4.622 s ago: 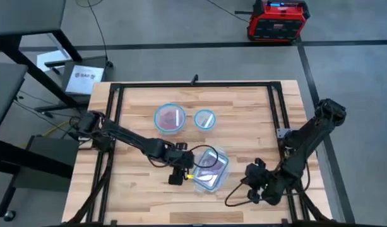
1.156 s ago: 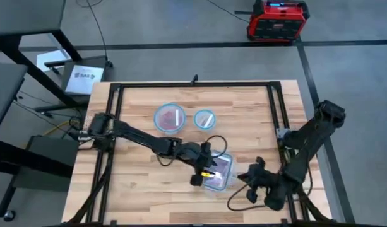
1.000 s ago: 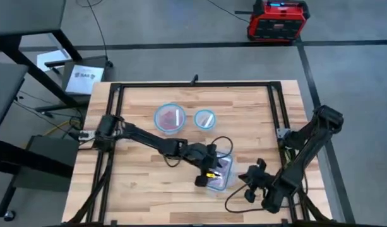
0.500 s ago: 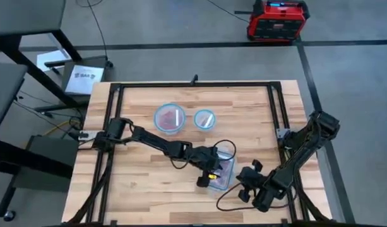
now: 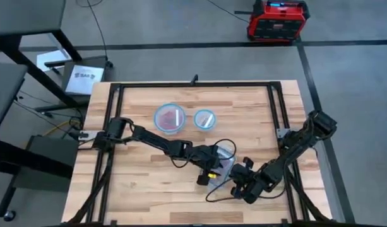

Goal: Sort candy
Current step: Close the center transparent bin with the lid

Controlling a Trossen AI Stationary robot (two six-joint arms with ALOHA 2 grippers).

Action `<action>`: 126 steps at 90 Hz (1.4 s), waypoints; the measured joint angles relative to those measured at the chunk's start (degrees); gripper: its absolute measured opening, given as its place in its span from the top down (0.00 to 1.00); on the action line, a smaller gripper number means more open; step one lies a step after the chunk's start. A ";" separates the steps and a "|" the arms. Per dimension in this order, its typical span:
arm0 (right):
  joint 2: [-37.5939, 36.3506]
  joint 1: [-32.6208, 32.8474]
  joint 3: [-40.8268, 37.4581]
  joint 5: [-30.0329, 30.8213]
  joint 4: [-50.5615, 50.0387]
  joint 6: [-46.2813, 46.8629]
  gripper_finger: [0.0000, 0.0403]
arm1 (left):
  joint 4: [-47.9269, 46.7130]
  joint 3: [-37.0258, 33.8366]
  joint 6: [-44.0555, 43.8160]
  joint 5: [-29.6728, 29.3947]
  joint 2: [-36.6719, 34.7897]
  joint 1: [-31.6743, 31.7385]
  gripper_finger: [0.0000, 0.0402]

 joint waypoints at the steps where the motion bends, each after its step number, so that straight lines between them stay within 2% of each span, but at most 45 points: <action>1: 0.00 -0.15 -0.03 -0.03 0.15 -0.33 1.00 | -0.02 0.00 0.02 0.01 0.00 0.00 0.59; 21: 0.09 -2.22 -0.07 -0.74 0.67 -1.75 1.00 | 0.71 -1.46 0.96 0.93 0.02 0.50 0.59; 34: 0.15 -3.40 -0.09 -0.72 0.86 -3.49 1.00 | 0.55 -1.97 1.23 3.69 0.00 1.31 0.59; 80: 0.41 -8.95 -0.33 -0.05 6.83 -17.05 1.00 | -0.36 -2.14 4.86 8.44 -0.02 2.47 0.59; 106: 0.07 -10.05 -5.82 0.95 16.65 -17.02 1.00 | 3.99 -2.10 2.75 11.23 2.91 2.54 0.59; 126: -1.07 -9.37 -5.50 -1.73 13.14 -15.74 1.00 | 3.80 -1.81 1.02 11.21 2.47 2.71 0.59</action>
